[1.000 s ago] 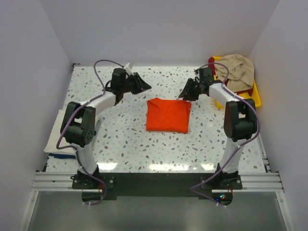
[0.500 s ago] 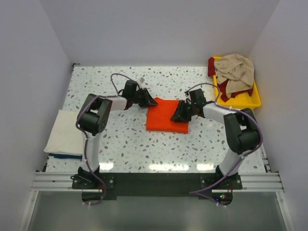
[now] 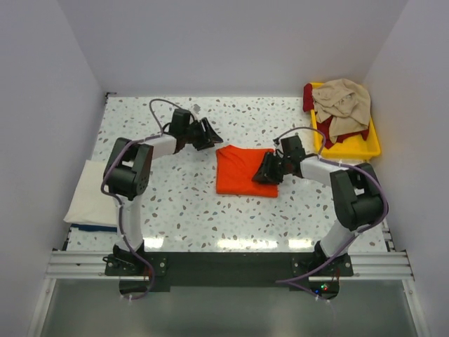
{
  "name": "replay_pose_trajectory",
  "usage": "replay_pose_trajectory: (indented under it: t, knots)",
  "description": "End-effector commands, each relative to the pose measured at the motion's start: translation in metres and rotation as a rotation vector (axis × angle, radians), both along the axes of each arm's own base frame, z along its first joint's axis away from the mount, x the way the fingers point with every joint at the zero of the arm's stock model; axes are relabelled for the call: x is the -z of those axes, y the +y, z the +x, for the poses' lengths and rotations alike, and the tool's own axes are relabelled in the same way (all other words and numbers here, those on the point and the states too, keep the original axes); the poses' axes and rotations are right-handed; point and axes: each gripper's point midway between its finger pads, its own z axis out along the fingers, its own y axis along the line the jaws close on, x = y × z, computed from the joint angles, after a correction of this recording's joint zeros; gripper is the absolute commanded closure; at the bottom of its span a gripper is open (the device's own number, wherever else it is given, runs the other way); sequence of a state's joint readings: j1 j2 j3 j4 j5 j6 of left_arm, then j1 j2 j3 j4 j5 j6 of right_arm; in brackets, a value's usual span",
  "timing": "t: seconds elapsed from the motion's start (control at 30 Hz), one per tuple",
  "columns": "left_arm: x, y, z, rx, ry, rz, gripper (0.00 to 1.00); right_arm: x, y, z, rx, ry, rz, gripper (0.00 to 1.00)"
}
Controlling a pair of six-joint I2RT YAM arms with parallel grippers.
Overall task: Fold and stack the t-shirts
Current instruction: Fold the tshirt, then neatly place the folded tshirt to the corner
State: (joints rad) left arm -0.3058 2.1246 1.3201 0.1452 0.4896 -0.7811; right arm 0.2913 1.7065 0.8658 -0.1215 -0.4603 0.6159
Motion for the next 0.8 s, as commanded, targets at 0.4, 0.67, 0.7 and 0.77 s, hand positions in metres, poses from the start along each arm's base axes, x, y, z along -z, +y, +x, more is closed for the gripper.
replay_pose_trajectory:
  t: [0.4,0.67,0.7,0.77]
  knots:
    - [-0.027,0.016,-0.086,0.085,-0.037,0.060,0.27,-0.058,-0.069,0.059,0.154,-0.167,-0.296,0.39]
    - [-0.004,0.008,-0.099,0.143,0.009,0.050,0.26,-0.021,-0.084,0.077,0.101,-0.120,-0.389,0.34]
    - [-0.002,0.008,-0.099,0.142,0.012,0.055,0.26,-0.015,-0.084,0.079,0.087,-0.110,-0.397,0.34]
    - [0.007,0.010,-0.099,0.133,0.027,0.083,0.27,-0.009,-0.086,0.081,0.086,-0.100,-0.408,0.34]
